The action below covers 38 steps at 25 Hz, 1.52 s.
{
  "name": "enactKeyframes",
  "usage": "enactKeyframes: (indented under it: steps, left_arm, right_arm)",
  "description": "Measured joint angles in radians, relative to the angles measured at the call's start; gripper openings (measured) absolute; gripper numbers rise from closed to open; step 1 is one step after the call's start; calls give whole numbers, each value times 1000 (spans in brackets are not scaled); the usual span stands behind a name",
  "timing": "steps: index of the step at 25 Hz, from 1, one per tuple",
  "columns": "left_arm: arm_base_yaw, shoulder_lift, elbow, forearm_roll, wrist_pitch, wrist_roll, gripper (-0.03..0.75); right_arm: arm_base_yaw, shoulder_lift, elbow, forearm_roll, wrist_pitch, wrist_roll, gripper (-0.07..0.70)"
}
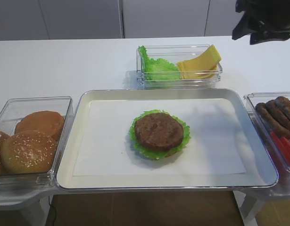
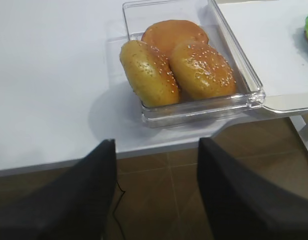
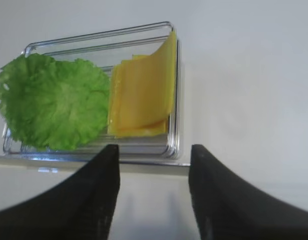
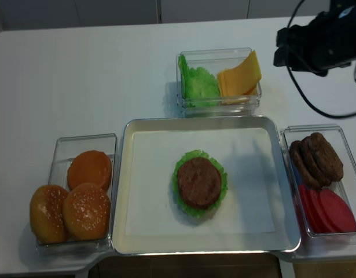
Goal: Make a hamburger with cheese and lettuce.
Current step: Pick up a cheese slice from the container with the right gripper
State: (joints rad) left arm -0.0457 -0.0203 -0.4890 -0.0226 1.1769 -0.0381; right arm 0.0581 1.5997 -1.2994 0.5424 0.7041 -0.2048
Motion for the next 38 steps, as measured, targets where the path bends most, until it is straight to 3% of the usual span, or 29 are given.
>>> enactKeyframes:
  steps: [6, 13, 29, 38]
  left_arm:
    - [0, 0, 0, 0, 0, 0, 387]
    - [0, 0, 0, 0, 0, 0, 387]
    - [0, 0, 0, 0, 0, 0, 387]
    - [0, 0, 0, 0, 0, 0, 387]
  right_arm:
    - [0, 197, -169, 4, 10, -6, 321]
    - [0, 350, -276, 15, 36, -7, 316]
    - [0, 387, -294, 75, 92, -53, 213]
    - [0, 387, -294, 75, 103, -53, 63]
